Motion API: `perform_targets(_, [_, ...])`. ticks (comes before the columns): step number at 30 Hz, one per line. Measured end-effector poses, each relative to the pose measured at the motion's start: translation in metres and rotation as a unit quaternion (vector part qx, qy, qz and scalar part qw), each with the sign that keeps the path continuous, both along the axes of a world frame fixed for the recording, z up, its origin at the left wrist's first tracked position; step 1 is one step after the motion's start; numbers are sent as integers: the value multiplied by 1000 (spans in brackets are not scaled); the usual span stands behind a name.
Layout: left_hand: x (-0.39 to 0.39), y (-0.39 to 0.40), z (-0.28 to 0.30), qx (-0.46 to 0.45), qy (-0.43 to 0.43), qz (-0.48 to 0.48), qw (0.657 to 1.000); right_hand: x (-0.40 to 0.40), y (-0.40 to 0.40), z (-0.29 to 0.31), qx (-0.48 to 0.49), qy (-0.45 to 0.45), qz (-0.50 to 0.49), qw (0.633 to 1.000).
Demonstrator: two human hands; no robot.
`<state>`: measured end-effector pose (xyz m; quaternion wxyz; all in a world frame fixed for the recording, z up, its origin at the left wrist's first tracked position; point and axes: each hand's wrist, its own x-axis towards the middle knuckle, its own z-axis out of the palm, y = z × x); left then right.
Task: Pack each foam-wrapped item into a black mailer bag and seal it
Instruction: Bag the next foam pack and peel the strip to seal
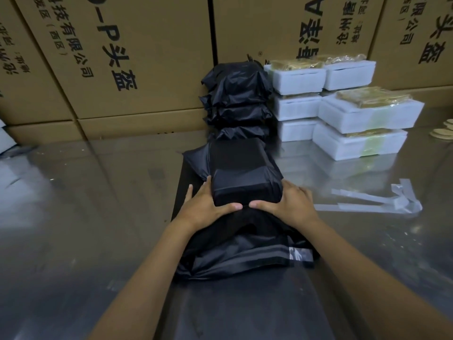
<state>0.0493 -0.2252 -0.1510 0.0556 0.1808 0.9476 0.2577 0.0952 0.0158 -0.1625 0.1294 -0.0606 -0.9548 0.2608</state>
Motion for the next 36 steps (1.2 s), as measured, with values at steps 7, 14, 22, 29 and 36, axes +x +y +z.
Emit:
perform_targets(7, [2,4,-2,-20,36,-27,999,2,3,-2,47,-17,10,999])
perform_targets(14, [23,-2,6,35,28,-30,999,29,0,4,23,16,32,999])
perform_targets(22, [60,-5,-3,32,58,-42,997,71,3,2,-23,9,70,997])
perform_targets(29, [60,-6,-4,-17,36,-35,999,79,2,3,-93,-11,73,993])
perform_targets(36, [67,-14,-4,22,31,-31,999,86,0,0,-121,8,25,992])
